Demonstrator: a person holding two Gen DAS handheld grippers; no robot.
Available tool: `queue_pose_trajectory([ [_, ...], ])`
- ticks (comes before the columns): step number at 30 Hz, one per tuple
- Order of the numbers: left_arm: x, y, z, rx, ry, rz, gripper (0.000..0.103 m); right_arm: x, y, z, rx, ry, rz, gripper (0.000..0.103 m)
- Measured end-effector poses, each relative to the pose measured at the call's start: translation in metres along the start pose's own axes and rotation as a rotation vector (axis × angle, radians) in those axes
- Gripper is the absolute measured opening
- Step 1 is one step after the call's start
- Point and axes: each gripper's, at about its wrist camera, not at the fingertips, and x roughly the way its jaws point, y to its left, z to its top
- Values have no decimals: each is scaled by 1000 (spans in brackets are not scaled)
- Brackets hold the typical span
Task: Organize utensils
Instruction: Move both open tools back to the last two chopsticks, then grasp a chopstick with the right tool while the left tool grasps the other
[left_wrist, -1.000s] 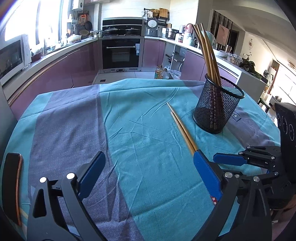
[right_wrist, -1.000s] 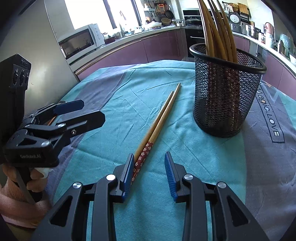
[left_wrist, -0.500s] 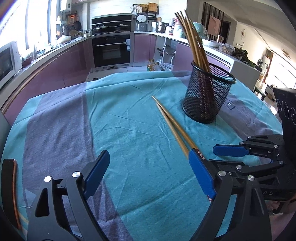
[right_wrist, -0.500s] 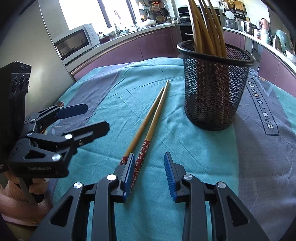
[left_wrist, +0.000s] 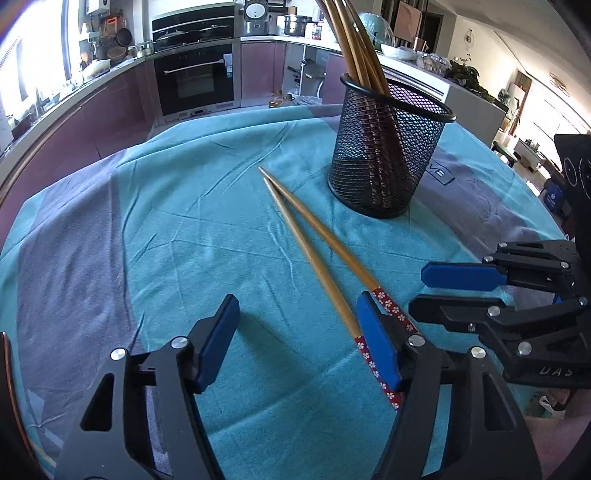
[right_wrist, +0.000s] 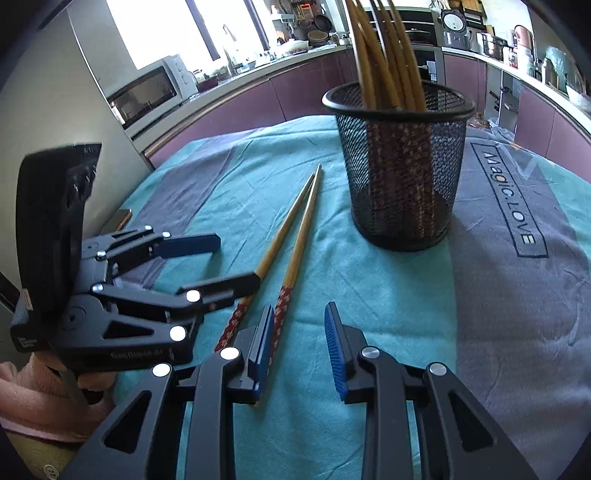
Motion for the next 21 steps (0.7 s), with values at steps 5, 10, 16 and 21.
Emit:
queue_pose_trajectory([
  [5, 6, -1, 8, 10, 11, 9, 60, 6, 0, 13, -7, -12, 5, 27],
  [10, 9, 4, 13, 2, 18, 13, 51, 13, -3, 26, 7, -26, 4, 27],
  [16, 9, 10, 17, -4, 20, 5, 43, 29, 3, 38, -4, -19, -3, 27],
  [21, 9, 11, 15, 0, 19, 1, 38, 39, 5, 42, -13, -7, -20, 25],
])
